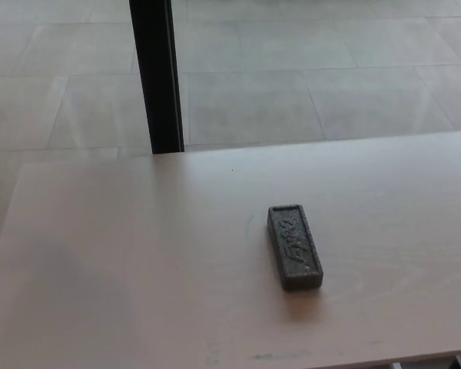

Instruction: The robot uses its right hand to hold the eraser kept in the middle of the desk and use it to wipe the desk by swiping its surface twice

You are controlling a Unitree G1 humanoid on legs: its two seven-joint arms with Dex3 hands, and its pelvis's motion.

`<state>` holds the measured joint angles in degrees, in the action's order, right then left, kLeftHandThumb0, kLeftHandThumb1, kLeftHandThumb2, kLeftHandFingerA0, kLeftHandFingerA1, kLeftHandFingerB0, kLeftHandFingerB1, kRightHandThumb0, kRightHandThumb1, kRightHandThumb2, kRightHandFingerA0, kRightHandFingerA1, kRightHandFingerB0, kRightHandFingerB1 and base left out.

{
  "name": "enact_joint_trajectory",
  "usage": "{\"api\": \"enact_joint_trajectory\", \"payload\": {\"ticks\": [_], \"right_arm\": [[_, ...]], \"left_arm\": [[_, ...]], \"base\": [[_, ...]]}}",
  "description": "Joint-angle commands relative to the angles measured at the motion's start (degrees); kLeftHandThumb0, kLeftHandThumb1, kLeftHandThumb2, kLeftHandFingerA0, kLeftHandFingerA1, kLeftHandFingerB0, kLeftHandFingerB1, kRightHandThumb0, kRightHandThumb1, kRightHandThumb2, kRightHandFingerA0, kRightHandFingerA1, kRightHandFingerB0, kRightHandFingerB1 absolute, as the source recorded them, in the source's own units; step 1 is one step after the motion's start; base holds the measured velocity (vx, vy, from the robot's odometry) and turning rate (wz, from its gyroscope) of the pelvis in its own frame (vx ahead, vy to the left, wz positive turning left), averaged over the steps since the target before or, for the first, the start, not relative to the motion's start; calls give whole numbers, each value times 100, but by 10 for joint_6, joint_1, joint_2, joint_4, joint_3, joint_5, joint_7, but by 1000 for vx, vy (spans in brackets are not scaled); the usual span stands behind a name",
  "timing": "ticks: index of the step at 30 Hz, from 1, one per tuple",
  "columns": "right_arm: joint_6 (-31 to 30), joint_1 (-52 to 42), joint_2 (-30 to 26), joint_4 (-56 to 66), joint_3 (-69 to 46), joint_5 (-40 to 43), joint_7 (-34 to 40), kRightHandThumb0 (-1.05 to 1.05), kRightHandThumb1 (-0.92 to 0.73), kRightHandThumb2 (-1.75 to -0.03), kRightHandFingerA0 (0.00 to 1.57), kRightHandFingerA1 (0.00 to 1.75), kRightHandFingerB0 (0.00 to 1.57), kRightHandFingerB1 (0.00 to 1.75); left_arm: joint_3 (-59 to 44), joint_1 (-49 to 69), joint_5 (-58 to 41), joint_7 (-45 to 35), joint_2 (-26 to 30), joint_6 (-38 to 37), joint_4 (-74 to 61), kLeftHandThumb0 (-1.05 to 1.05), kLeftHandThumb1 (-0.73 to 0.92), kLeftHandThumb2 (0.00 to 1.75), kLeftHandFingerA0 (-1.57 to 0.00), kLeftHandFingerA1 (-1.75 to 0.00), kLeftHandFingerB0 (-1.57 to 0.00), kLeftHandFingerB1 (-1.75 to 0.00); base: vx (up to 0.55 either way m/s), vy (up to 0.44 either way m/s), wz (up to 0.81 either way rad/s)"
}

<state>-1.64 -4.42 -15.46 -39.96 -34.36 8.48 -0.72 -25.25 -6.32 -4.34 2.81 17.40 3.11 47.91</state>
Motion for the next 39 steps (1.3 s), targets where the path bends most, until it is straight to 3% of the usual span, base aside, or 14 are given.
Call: {"api": "enact_joint_trajectory", "payload": {"ticks": [1, 4, 7, 8, 9, 15, 17, 19, 27, 29, 30, 36, 37, 39], "right_arm": [[-70, 29, -18, 100, -143, 174, 36, -53, -58, -90, 44, 71, 11, 52], [-81, 65, -44, 100, -164, 167, 59, -50, -76, -61, 46, 70, 15, 48], [-100, 152, -112, 81, -188, 150, 114, -61, -61, -91, 45, 71, 3, 51], [-109, 204, -153, 56, -188, 127, 149, -56, -75, -62, 48, 74, 7, 55], [-113, 233, -175, 43, -188, 118, 165, -58, -60, -92, 46, 75, 6, 57], [-125, 382, -256, -9, -179, 105, 213, -45, -78, -62, 40, 106, 0, 55], [-111, 436, -268, -27, -174, 105, 226, -47, -64, -94, 59, 109, 0, 52], [-117, 469, -273, -17, -143, 87, 208, -44, -84, -64, 36, 109, 0, 49], [-124, 558, -209, 63, -36, 46, 187, -45, -70, -68, 86, 84, 47, 54], [-125, 566, -201, 64, -21, 47, 184, -32, -71, -75, 96, 96, 71, 57], [-100, 577, -170, 59, 9, 59, 130, -13, -71, -87, 97, 159, 83, 83], [-74, 591, -114, 65, 60, 74, 98, -4, -49, -121, 101, 171, 96, 136], [-77, 575, -79, 94, 88, 76, 78, -19, -50, -119, 130, 146, 97, 122], [-80, 561, -53, 113, 115, 77, 57, -14, -46, -127, 101, 175, 87, 146]], "left_arm": [[-93, -31, -84, 57, 25, 21, -15, -71, 86, 63, -39, -109, -35, -76], [-97, -26, -77, 55, 23, 22, -22, -71, 87, 63, -39, -108, -35, -76], [-95, -29, -61, 58, 27, 21, -12, -73, 85, 64, -43, -97, -30, -65], [-102, -32, -67, 61, 24, 24, -15, -72, 84, 64, -44, -114, -36, -75], [-107, -33, -71, 63, 22, 26, -17, -71, 84, 65, -44, -110, -36, -76], [-112, -30, -71, 58, 19, 22, -16, -71, 86, 65, -41, -101, -31, -70], [-109, -29, -67, 49, 23, 15, -7, -72, 86, 65, -39, -98, -28, -67], [-109, -24, -68, 50, 19, 20, -19, -71, 86, 65, -38, -98, -28, -67], [-102, -23, -60, 53, 19, 22, -23, -71, 88, 66, -41, -99, -32, -70], [-103, -27, -61, 58, 20, 25, -17, -72, 86, 65, -42, -96, -33, -68], [-97, -28, -55, 55, 25, 23, -8, -73, 87, 63, -42, -95, -34, -68], [-89, -28, -59, 62, 21, 18, -9, -74, 87, 66, -43, -96, -35, -69], [-91, -28, -62, 61, 20, 16, -9, -75, 86, 66, -43, -95, -36, -70], [-92, -29, -66, 67, 18, 23, -13, -74, 86, 62, -44, -99, -37, -71]], "base": [[0, 0, 0], [0, 0, 0], [0, 0, 0], [0, 0, 0], [0, 0, 0], [0, 0, 0], [0, 0, 0], [0, 0, 0], [0, 0, 0], [0, 0, 0], [0, 0, 0], [0, 0, 0], [-2, -1, 7], [0, 0, 0]]}}
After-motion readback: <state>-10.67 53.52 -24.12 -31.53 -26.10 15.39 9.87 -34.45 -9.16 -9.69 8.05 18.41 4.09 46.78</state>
